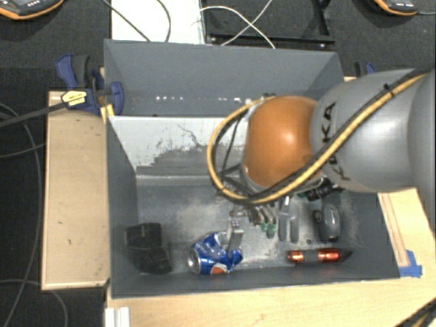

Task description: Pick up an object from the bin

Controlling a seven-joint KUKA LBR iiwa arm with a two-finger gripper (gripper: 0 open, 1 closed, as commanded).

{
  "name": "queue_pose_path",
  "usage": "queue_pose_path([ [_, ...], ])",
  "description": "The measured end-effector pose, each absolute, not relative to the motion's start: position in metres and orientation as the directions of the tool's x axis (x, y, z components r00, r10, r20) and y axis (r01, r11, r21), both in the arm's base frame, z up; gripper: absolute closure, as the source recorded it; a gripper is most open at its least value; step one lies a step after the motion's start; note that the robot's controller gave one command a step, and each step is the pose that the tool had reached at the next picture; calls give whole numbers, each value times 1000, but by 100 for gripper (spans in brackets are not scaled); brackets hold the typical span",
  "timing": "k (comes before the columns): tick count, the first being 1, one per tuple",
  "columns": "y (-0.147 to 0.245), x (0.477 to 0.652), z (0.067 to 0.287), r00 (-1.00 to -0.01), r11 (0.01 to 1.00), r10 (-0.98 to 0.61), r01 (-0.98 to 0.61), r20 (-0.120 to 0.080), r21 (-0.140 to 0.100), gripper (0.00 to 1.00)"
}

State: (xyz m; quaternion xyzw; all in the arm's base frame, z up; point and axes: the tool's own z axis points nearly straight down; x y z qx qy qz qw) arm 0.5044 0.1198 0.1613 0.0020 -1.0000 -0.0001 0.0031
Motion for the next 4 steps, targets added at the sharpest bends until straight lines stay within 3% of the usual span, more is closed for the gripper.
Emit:
queue_pose_path([
  [1,119,506,166,-1000,1000,4,4,-2,1,0],
  [2,149,481,73,-922,922,-388,-388,-10,1,0],
  [3,148,478,136,-906,906,-423,-423,-4,1,0],
  [4,150,483,73,-922,923,-386,-386,-15,2,0],
])
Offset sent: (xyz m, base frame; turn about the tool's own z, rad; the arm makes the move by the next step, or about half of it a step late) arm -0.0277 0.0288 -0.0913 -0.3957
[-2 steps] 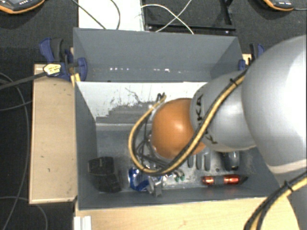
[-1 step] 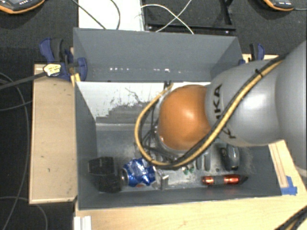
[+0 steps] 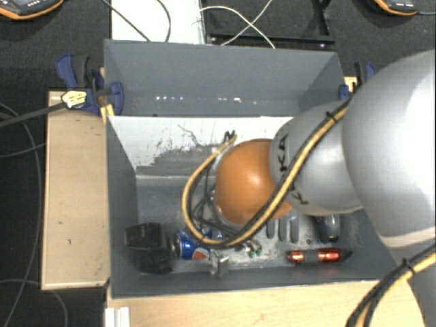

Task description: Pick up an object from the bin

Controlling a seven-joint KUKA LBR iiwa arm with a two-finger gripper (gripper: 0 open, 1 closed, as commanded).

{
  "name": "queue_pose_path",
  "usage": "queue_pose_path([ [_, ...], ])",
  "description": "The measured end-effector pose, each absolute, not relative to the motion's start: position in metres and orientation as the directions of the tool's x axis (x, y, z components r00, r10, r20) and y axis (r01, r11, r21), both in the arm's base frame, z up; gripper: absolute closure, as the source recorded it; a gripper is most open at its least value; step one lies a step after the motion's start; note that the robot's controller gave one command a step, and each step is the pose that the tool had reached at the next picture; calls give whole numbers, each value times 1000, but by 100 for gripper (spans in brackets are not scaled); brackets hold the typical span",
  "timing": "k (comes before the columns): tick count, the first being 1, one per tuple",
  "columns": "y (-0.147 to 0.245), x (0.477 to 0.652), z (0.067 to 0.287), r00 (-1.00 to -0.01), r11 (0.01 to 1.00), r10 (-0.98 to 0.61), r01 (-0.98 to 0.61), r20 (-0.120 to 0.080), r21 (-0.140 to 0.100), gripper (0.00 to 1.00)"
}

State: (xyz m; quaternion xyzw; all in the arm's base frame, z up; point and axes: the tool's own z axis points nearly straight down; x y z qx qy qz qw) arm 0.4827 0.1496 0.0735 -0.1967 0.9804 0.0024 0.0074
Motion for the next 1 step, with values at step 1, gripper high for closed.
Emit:
queue_pose_path([
  [1,174,488,74,-610,610,-793,-792,-11,-25,0],
])
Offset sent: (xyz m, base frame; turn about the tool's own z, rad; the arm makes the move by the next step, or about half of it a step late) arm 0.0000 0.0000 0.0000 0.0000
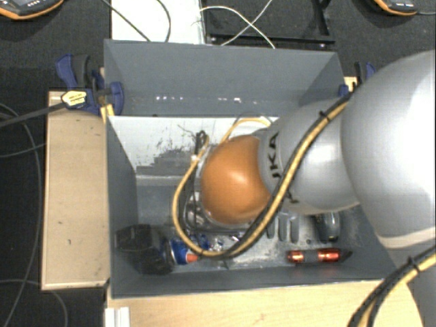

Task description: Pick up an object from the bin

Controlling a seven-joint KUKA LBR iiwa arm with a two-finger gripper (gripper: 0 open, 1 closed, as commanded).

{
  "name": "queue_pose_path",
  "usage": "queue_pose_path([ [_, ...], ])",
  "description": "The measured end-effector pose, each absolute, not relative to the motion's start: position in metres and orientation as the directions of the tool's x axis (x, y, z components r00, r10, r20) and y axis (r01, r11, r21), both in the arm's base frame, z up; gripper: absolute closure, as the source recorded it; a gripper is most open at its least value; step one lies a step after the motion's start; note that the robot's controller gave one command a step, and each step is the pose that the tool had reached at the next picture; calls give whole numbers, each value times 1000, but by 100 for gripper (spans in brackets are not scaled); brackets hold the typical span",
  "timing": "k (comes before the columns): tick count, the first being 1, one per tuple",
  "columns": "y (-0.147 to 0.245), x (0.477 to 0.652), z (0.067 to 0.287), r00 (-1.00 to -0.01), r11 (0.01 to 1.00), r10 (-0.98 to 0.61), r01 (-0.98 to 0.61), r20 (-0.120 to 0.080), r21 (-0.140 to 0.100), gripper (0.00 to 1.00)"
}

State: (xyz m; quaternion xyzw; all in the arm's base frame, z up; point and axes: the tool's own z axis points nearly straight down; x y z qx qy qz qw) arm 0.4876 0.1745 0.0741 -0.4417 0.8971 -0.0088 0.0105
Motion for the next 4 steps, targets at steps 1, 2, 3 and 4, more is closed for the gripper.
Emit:
queue_pose_path([
  [1,154,486,79,-922,922,-387,-388,-29,6,100],
  [2,154,486,79,-921,922,-388,-388,-29,6,100],
  [3,154,485,83,-921,922,-388,-388,-29,6,100],
  [4,153,484,103,-922,922,-387,-387,-26,6,100],
])
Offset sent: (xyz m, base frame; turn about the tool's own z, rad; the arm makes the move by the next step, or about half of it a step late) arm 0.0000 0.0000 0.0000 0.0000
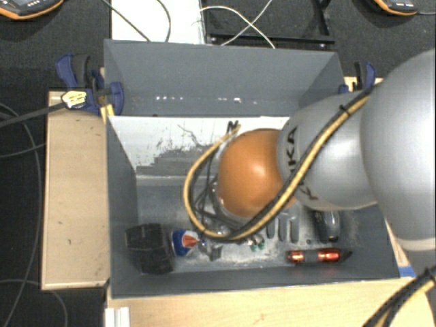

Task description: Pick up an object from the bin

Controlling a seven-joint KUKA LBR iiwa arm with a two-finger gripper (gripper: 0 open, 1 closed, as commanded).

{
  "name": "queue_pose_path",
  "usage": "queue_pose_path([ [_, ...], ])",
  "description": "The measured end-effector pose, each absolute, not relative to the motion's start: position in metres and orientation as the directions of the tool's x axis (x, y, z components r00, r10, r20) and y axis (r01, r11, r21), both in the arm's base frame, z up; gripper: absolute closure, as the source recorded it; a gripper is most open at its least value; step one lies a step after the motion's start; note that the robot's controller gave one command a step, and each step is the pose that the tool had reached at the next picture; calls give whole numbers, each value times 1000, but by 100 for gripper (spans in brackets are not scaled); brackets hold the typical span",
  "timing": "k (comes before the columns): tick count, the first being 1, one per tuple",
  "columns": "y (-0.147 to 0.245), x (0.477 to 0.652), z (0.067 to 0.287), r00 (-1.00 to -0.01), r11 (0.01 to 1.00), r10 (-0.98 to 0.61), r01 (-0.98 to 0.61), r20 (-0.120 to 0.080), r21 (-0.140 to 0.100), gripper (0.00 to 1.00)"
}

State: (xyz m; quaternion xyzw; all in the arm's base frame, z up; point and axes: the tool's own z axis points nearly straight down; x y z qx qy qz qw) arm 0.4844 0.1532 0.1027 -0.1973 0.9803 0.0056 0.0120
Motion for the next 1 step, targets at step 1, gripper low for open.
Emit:
queue_pose_path([
  [1,153,485,123,-922,922,-387,-387,-28,5,100],
])
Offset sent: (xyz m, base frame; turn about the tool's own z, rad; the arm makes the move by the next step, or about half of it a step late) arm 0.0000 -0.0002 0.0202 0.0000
